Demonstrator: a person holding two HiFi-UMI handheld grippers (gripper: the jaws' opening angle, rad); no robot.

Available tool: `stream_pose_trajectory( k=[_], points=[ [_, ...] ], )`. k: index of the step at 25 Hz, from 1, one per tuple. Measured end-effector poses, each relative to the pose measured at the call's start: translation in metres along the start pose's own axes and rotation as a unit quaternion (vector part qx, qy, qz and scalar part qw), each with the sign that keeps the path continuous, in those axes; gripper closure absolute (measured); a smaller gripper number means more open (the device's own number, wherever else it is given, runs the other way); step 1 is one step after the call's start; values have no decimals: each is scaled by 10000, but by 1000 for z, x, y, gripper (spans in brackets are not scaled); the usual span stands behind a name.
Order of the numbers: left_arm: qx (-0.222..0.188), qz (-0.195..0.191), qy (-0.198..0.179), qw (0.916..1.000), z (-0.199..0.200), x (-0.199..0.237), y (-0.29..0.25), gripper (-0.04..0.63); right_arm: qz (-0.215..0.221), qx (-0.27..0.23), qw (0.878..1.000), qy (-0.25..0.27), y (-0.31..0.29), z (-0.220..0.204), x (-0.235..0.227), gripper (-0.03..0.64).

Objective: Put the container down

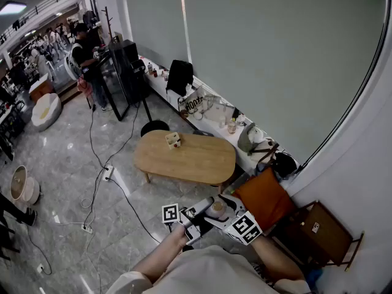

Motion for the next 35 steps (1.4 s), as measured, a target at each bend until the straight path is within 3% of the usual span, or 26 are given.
stream_pose_trajectory(
  k=[19,35],
  points=[
    [32,45,67,10000,8,-2,10,275,-28,83,9999,-62,-14,2,6,229],
    [195,48,291,9994,31,-16,63,276,-223,124,9996,-146,-57,10,47,230]
  ],
)
Point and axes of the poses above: the fingertips, and each gripper's own axes: y backward along the fingers, x to its left, z out of its top, the point moved 7 cm from there along y, backward along the fingers, and after that the axes turned 3 degrees about -z, right-handed, at the moved point
